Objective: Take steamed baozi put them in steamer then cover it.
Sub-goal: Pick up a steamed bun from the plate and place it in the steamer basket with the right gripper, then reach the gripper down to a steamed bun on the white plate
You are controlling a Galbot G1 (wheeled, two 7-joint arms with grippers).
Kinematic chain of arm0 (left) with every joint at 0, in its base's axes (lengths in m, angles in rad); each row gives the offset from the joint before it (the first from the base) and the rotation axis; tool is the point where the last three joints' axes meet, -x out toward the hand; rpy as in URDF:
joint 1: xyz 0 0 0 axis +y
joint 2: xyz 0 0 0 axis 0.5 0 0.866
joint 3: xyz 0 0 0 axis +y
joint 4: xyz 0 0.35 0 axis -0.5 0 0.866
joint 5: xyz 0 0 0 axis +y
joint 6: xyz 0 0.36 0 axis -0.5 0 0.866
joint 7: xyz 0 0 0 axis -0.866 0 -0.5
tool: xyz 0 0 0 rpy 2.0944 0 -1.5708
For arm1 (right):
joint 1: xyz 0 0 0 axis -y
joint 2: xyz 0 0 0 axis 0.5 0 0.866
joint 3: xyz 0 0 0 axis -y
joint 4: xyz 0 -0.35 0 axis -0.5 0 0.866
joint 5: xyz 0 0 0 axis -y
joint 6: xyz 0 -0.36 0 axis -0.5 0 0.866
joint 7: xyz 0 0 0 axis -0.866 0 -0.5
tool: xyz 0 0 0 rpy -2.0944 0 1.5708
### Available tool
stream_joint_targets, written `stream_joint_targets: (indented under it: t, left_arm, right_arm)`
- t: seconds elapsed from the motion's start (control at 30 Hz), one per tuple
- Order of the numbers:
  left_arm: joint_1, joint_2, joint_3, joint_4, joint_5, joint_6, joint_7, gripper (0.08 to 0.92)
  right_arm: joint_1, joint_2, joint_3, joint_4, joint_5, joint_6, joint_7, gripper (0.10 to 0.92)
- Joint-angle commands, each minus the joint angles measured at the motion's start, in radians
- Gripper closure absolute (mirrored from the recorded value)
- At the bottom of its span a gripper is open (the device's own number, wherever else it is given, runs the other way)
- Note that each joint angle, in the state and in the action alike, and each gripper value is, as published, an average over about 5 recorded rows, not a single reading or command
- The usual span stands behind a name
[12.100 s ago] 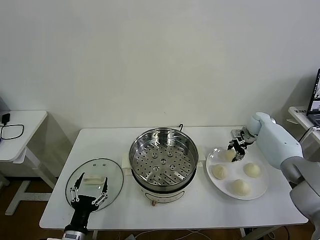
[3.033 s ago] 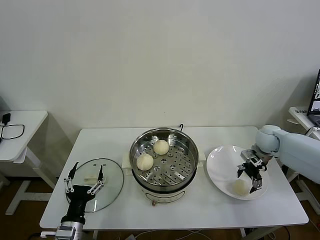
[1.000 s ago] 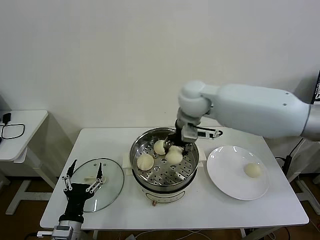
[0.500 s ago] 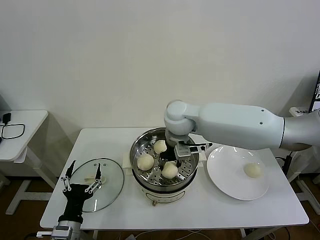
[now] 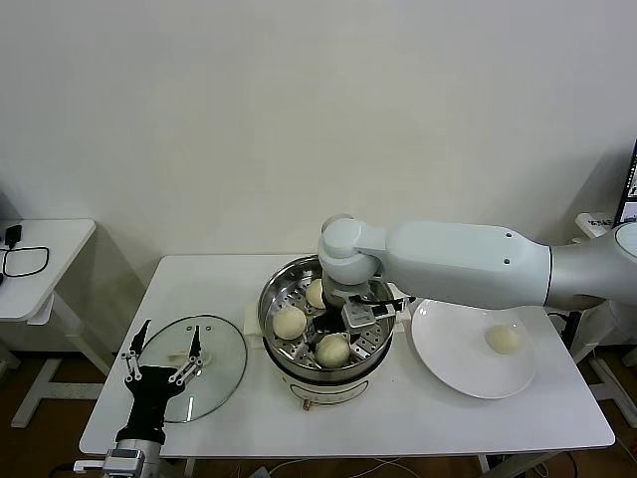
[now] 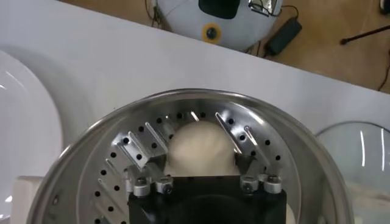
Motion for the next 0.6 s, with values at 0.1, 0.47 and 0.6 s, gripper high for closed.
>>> stream_joint_targets:
  t: [0.1,0.47,0.6]
  left_arm:
    - [0.0,0.0,0.0,-0.001,0.0,0.001,0.0,0.177]
    - [-0.001,0.004,0.011,-0.012,0.002,0.006,0.001,0.177]
    - [0.001,0.004,0.014,-0.016,0.003,0.004,0.001,0.177]
  right_arm:
    - [0.026,-0.089,0.121,0.001,0.054,-0.018,-0.018,0.203]
    - [0.12,-0.41,0.158,-0.325,0.535,-0.507,-0.114,0.203]
    - [0.08,-0.46,0.127,-0.5,0.56,-0.592,-0.148,0.203]
